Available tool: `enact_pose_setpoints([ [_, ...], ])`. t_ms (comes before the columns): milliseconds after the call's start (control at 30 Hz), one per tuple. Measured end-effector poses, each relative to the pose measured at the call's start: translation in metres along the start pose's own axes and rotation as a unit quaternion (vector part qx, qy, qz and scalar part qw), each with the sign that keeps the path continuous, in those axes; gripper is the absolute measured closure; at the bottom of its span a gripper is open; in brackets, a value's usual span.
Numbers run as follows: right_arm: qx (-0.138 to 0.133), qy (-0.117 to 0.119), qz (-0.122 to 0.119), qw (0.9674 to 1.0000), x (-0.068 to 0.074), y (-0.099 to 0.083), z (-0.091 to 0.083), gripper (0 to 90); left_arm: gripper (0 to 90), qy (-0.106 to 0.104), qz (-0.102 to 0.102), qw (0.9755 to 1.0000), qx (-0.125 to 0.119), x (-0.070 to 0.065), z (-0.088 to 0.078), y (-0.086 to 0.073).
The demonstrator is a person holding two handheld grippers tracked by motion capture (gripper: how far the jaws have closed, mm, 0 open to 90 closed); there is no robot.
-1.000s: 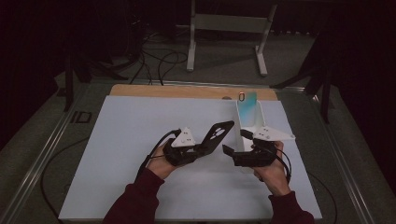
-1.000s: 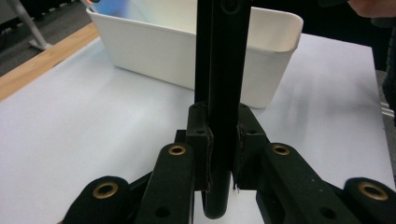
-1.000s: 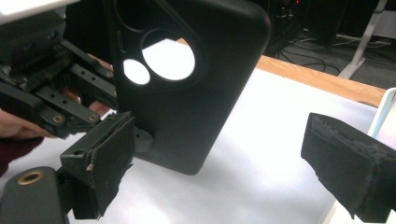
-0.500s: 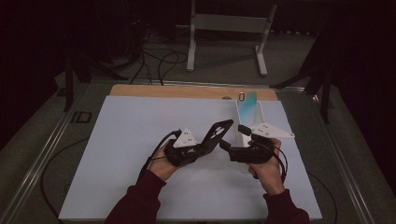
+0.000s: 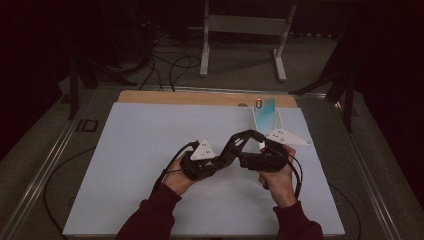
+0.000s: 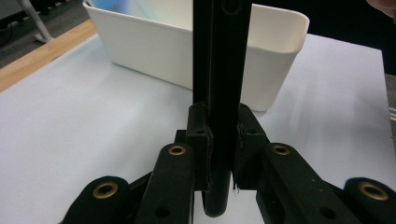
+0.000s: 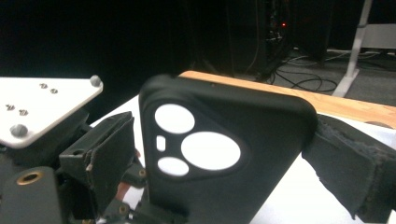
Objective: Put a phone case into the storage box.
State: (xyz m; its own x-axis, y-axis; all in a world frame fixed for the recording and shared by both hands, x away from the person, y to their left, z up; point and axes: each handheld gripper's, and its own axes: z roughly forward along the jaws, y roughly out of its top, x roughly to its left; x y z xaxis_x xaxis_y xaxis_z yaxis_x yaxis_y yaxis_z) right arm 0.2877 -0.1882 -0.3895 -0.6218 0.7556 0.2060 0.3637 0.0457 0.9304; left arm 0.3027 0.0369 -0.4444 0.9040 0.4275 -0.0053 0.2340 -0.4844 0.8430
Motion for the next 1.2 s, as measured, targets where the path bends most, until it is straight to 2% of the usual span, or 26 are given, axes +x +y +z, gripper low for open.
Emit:
enact_pose_setpoints([
  [233, -0.012, -0.012, 0.006, 0.9998, 0.0023, 0.0000, 0.0025, 10.9, 80.6, -0.015, -0.005, 0.9999, -0.006, -0.0050, 0.0044, 0.0010],
  [367, -0.023, -0.021, 0.019, 0.9993, 0.0014, -0.0014, 0.0027, 10.9, 80.7, -0.021, -0.007, 0.9997, -0.013, -0.0069, 0.0056, 0.0023],
  [500, -0.032, -0.021, 0.025, 0.9990, 0.0004, -0.0033, 0.0021, 11.3, 80.7, -0.029, -0.011, 0.9994, -0.015, -0.0066, 0.0067, 0.0023],
  [767, -0.038, -0.022, 0.033, 0.9985, -0.0004, -0.0049, 0.0015, 11.0, 80.8, -0.027, -0.014, 0.9992, -0.025, -0.0059, 0.0054, 0.0017],
  [1100, -0.045, -0.016, 0.059, 0.9971, -0.0031, -0.0076, 0.0032, 10.6, 81.0, -0.025, -0.018, 0.9989, -0.035, -0.0056, 0.0055, 0.0020],
  [1200, -0.043, -0.010, 0.063, 0.9970, -0.0037, -0.0082, 0.0038, 11.1, 81.0, -0.026, -0.016, 0.9990, -0.031, -0.0055, 0.0065, 0.0017],
])
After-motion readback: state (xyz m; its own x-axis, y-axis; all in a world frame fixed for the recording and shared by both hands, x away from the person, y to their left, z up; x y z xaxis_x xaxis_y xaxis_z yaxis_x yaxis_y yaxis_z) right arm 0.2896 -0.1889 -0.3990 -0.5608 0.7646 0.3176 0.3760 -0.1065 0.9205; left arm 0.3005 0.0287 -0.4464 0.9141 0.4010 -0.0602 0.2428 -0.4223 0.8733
